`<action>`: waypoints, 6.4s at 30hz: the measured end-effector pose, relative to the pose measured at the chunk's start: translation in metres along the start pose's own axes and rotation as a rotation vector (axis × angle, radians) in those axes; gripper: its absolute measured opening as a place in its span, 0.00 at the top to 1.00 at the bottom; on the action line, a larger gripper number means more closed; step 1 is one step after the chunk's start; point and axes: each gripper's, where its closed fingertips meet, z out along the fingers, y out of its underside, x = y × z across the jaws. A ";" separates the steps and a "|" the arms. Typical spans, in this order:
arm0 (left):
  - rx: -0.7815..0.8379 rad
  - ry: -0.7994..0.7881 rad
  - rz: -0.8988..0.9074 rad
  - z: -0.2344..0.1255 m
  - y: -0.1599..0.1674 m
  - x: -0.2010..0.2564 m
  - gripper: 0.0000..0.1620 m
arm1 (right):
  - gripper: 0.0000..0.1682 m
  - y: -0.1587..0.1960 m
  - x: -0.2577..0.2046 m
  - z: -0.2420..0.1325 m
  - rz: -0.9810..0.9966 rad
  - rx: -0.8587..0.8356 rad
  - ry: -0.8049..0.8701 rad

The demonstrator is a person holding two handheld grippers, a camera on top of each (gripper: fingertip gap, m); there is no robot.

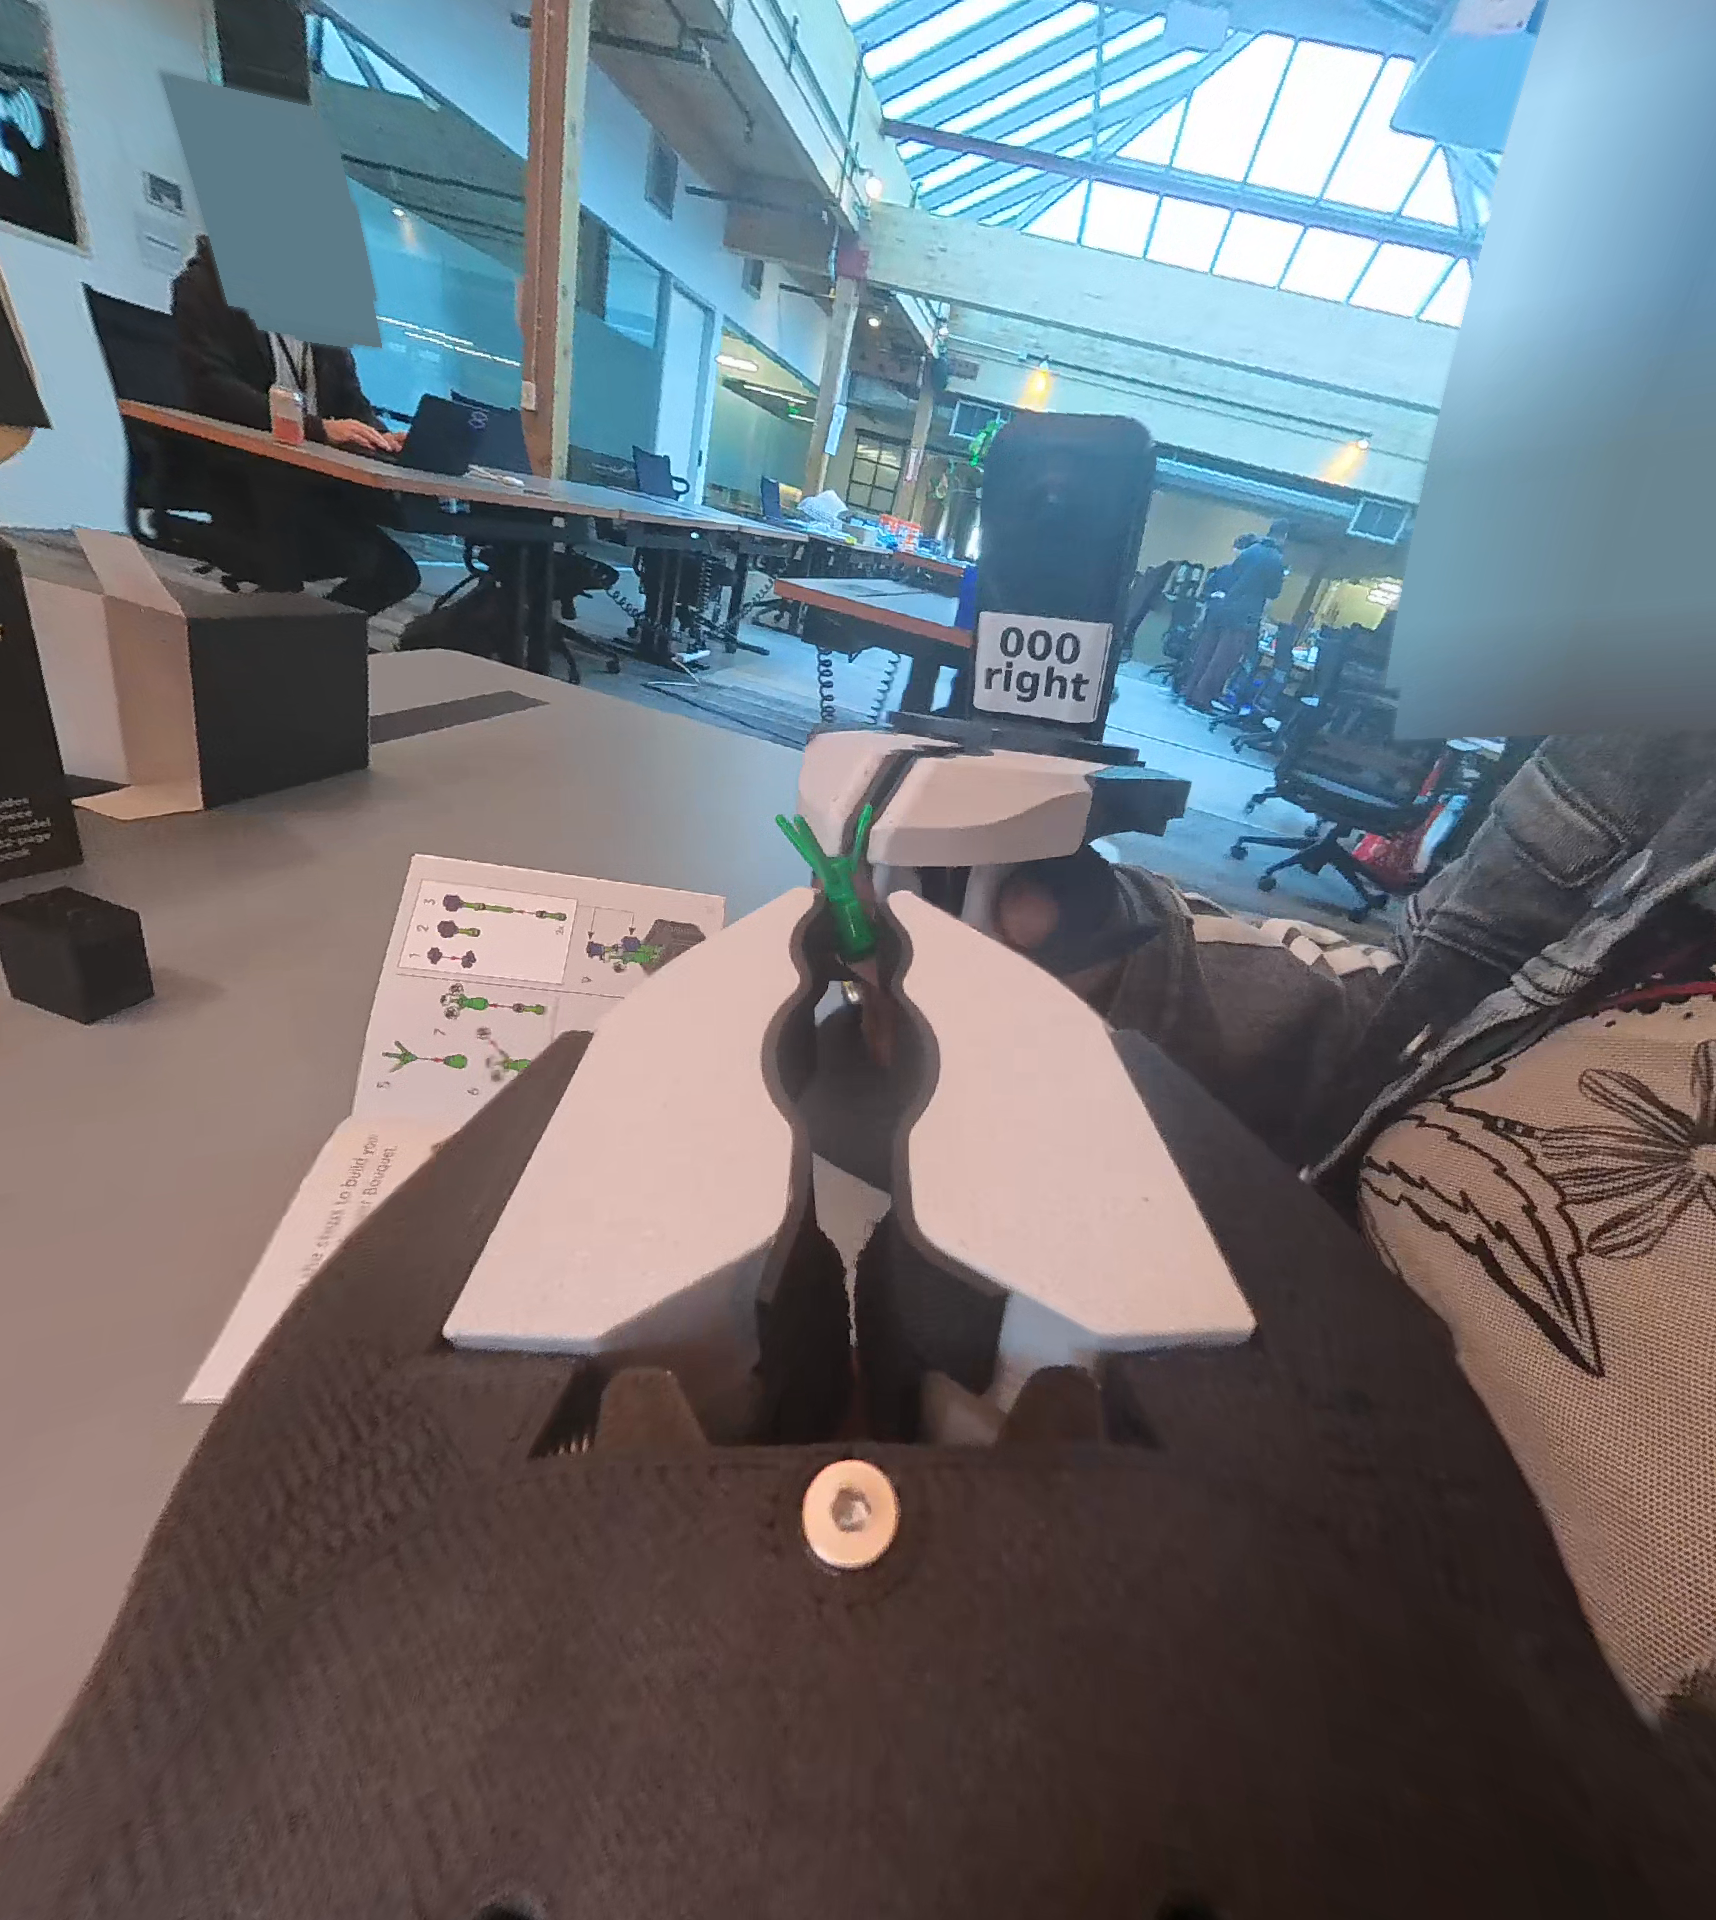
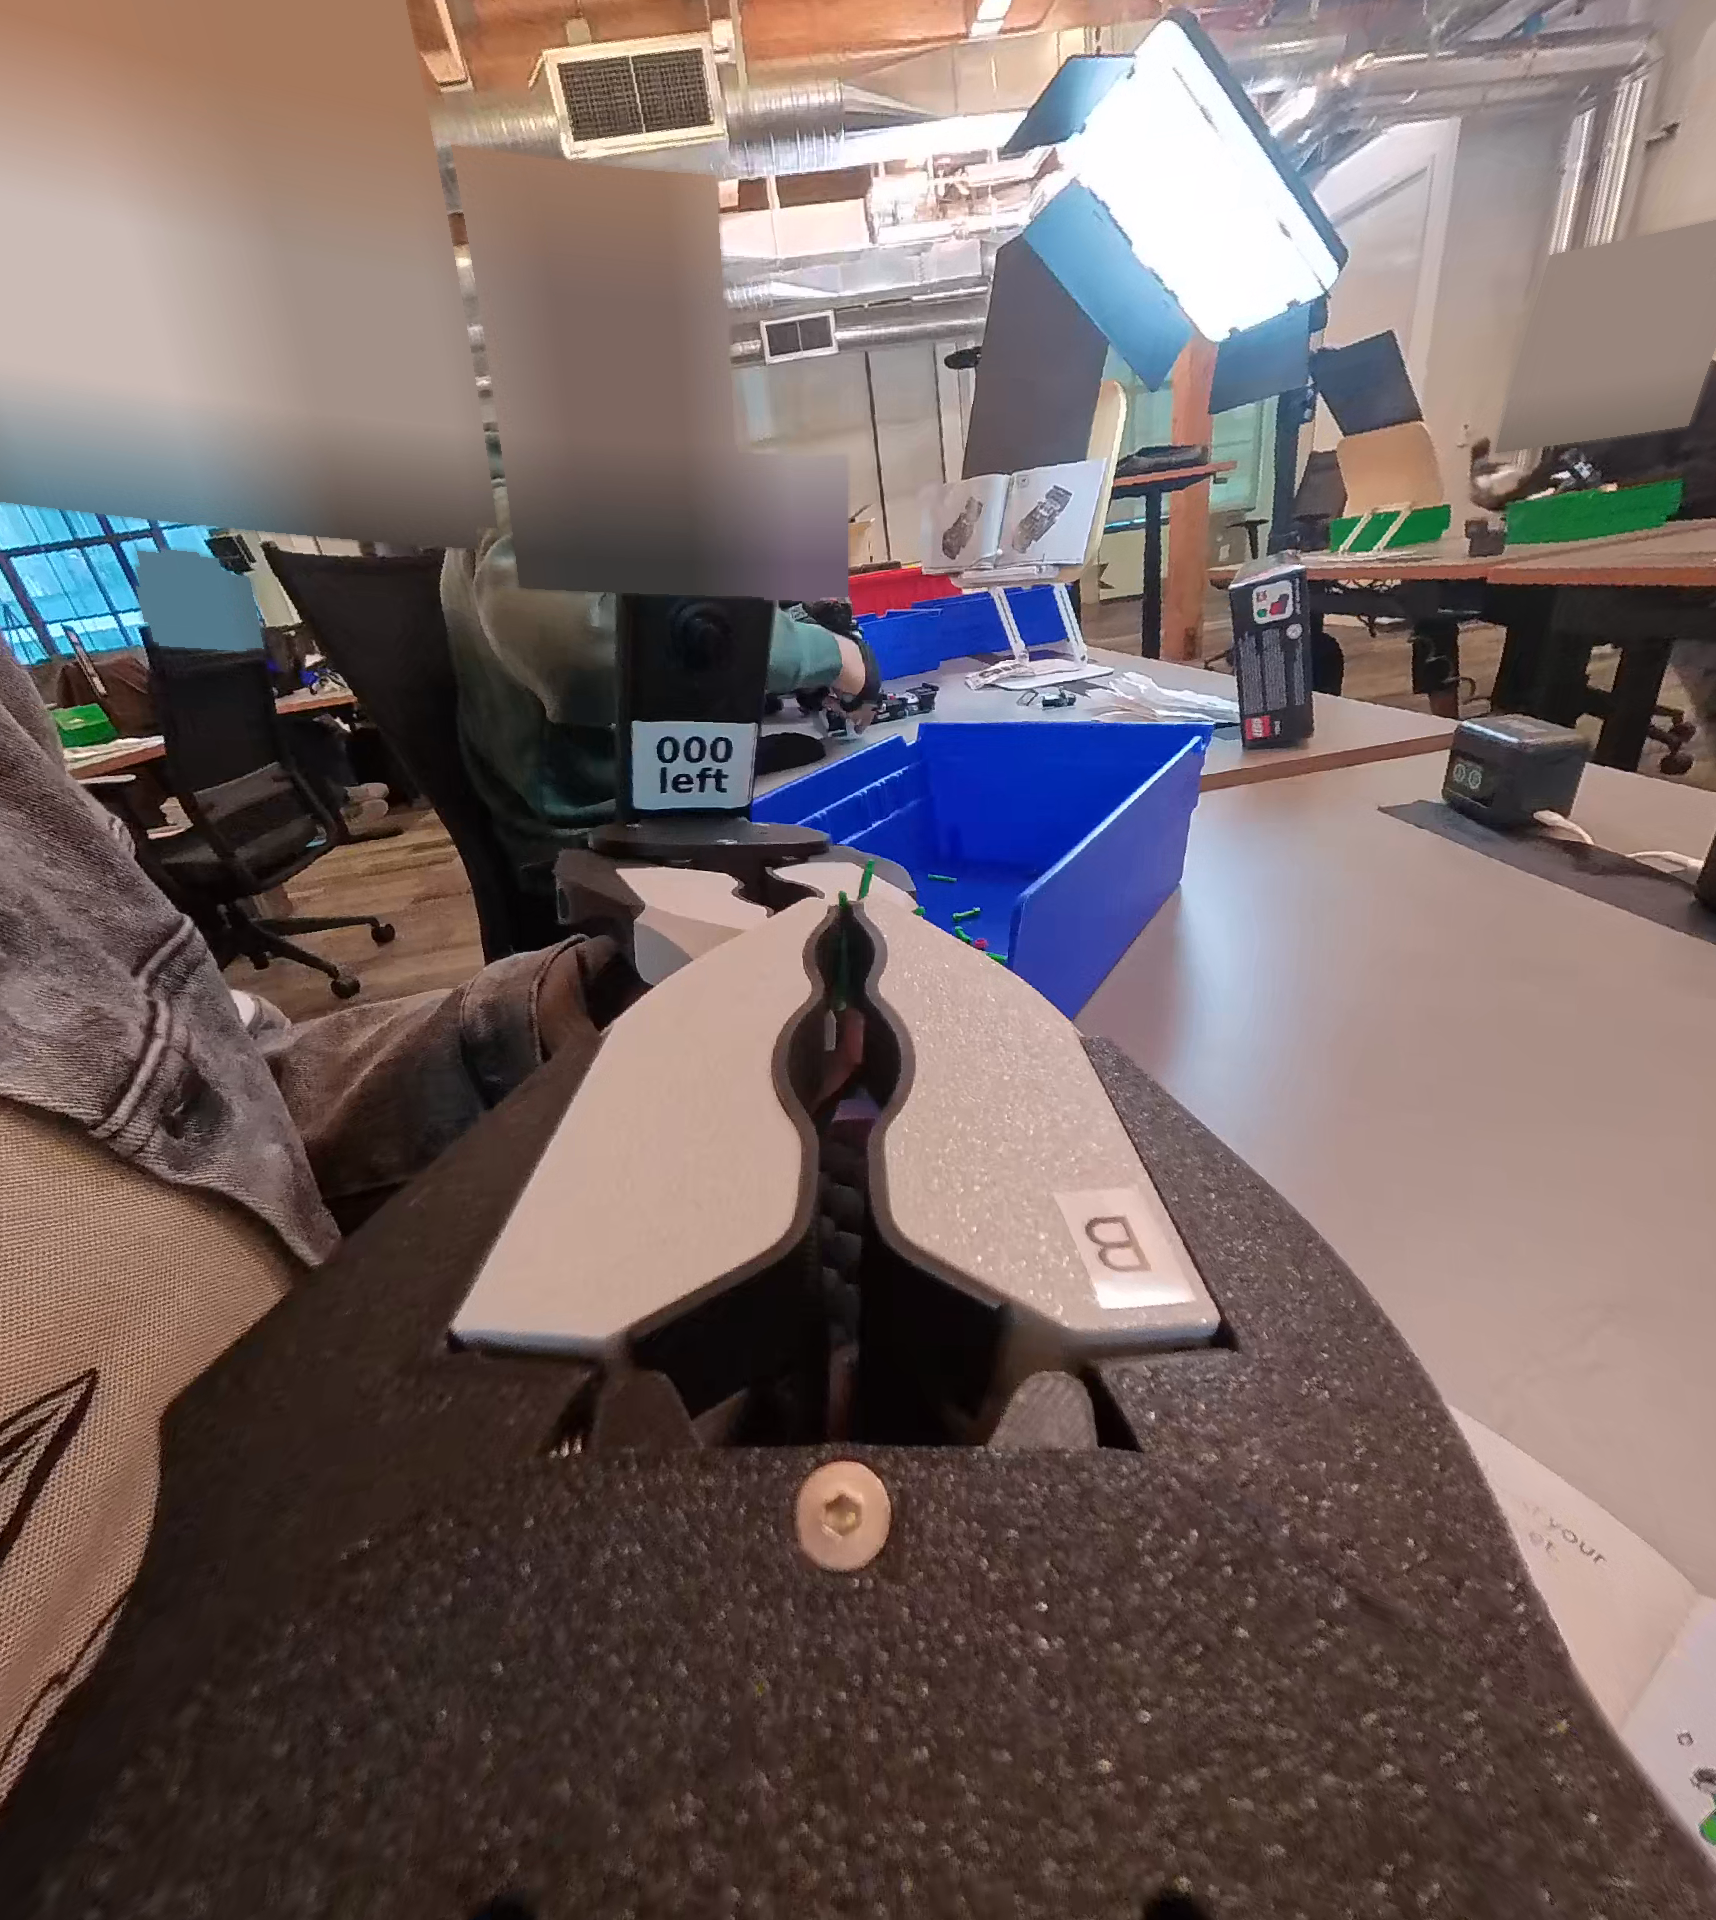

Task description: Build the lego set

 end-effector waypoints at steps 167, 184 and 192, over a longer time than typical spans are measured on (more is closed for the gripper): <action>-0.241 -0.379 0.271 0.011 0.040 -0.039 0.95 | 0.97 0.032 0.030 -0.022 -0.046 -0.115 0.325; -0.320 -0.393 0.247 0.010 0.059 -0.053 0.95 | 0.97 0.052 0.045 -0.023 -0.038 -0.205 0.383; -0.348 -0.396 0.237 0.010 0.066 -0.056 0.95 | 0.97 0.059 0.050 -0.025 -0.062 -0.248 0.407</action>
